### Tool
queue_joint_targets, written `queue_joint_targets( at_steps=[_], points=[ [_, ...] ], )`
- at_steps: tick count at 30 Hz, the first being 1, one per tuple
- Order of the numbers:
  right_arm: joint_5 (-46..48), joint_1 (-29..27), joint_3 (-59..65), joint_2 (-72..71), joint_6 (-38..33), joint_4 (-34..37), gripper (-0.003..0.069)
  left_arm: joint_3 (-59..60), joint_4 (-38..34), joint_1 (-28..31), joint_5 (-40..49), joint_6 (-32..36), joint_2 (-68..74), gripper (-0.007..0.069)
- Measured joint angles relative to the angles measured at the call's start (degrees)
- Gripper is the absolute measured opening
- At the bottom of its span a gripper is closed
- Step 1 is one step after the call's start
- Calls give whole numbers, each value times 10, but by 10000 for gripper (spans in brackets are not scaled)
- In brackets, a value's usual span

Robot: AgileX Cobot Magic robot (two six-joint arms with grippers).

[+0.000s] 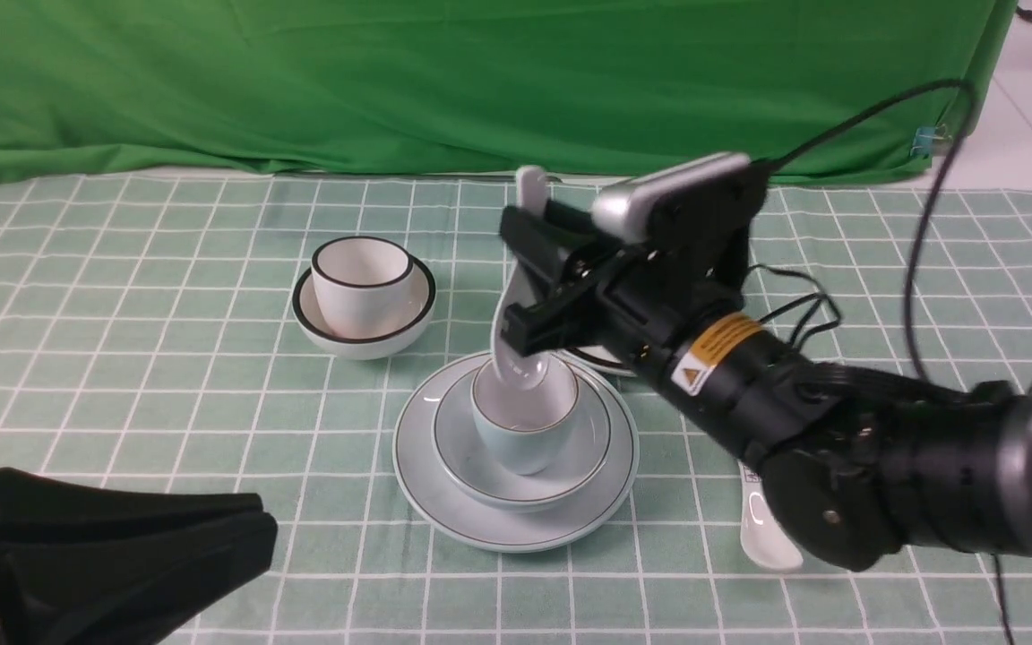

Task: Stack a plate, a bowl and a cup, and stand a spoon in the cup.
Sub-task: Use the right arm to put the blue soup spoon into the blue teacup in the middle

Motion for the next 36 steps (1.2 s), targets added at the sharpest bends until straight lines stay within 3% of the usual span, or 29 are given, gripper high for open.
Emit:
queue_joint_targets(
  at_steps=[13, 17, 21, 28, 32, 36],
  points=[
    [13, 0, -4, 55, -35, -14, 176, 0, 2, 0, 0, 0, 0, 10],
    [13, 0, -4, 70, -38, -14, 237, 0, 2, 0, 0, 0, 0, 10],
    [13, 0, -4, 75, -40, -14, 342, 0, 2, 0, 0, 0, 0, 11],
    [26, 3, 6, 22, -43, -16, 373, 0, 2, 0, 0, 0, 0, 11],
    [99, 4, 29, -65, -44, -18, 374, 0, 3, 0, -2, 3, 0, 11],
    [305, 5, 46, -226, -45, -19, 367, 2, 18, 0, -9, 9, -7, 11]
  ],
)
